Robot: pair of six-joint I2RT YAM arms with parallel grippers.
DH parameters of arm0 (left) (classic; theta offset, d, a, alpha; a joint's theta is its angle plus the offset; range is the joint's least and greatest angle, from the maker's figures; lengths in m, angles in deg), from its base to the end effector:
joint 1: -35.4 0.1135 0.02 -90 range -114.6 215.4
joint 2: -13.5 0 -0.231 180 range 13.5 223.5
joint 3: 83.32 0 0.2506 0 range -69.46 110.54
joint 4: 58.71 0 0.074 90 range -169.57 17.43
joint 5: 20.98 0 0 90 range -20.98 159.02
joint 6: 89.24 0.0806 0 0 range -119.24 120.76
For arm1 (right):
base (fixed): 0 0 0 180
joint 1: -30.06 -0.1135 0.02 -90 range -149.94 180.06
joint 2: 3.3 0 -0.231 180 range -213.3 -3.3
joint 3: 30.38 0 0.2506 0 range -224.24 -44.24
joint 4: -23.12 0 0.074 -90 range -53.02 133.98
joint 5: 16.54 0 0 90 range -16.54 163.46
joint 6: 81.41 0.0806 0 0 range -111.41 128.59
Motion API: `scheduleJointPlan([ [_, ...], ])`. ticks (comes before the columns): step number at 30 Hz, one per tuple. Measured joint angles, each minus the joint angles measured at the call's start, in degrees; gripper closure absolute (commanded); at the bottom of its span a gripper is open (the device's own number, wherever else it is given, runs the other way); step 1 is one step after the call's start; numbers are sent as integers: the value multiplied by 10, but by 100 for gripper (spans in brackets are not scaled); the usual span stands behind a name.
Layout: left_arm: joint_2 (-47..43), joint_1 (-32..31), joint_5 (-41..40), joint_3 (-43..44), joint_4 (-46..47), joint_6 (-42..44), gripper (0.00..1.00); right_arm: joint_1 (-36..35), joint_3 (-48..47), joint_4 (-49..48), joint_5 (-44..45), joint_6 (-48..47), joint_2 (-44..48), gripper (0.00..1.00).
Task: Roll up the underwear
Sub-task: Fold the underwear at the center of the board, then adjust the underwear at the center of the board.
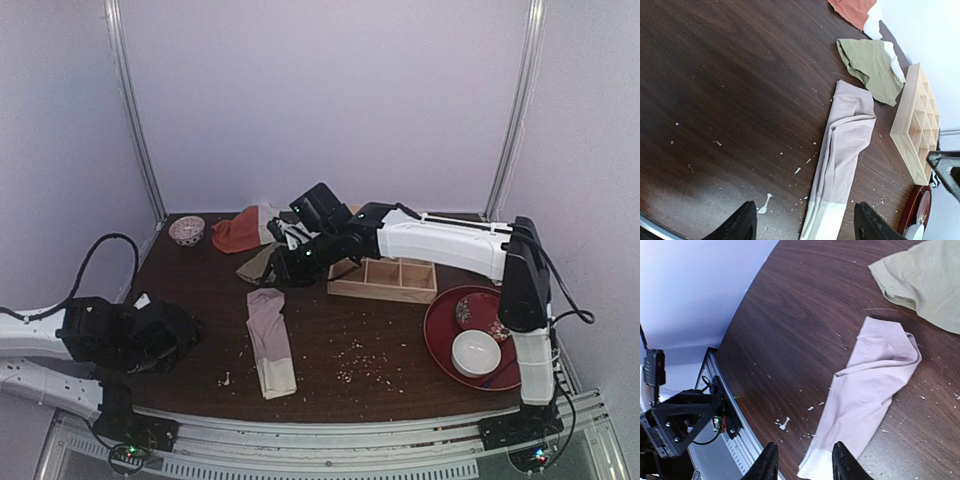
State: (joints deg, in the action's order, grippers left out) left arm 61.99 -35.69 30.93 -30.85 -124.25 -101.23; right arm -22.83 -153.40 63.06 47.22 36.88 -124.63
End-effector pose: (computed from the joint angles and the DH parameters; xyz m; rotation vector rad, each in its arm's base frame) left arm 0.1061 -0.1564 0.1830 -0.8406 2.2544 -0.5564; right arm 0.2766 0.4246 0.2276 -0.7967 2.3470 1.2132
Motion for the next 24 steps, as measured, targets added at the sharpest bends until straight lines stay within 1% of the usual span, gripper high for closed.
scheduleJointPlan([
  [4, 36, 110, 78, 2, 84, 124, 36, 16, 53, 8, 8, -3, 2, 65],
  [6, 77, 160, 122, 14, 121, 187, 39, 21, 74, 21, 14, -7, 2, 66],
  [8, 125, 199, 163, 37, 150, 248, 45, 26, 87, 27, 19, -12, 2, 67],
  [10, 167, 226, 198, 61, 179, 297, 47, 31, 90, 32, 22, -15, 0, 67],
  [12, 209, 247, 235, 85, 218, 344, 48, 40, 89, 33, 24, -17, -3, 68],
  [16, 274, 266, 287, 120, 266, 408, 52, 53, 71, 33, 18, -16, -26, 67],
  [20, 345, 281, 327, 156, 299, 451, 59, 69, 50, 31, 4, -16, -55, 67],
  [24, 404, 305, 359, 169, 336, 479, 68, 78, 51, 33, 2, -16, -61, 68],
])
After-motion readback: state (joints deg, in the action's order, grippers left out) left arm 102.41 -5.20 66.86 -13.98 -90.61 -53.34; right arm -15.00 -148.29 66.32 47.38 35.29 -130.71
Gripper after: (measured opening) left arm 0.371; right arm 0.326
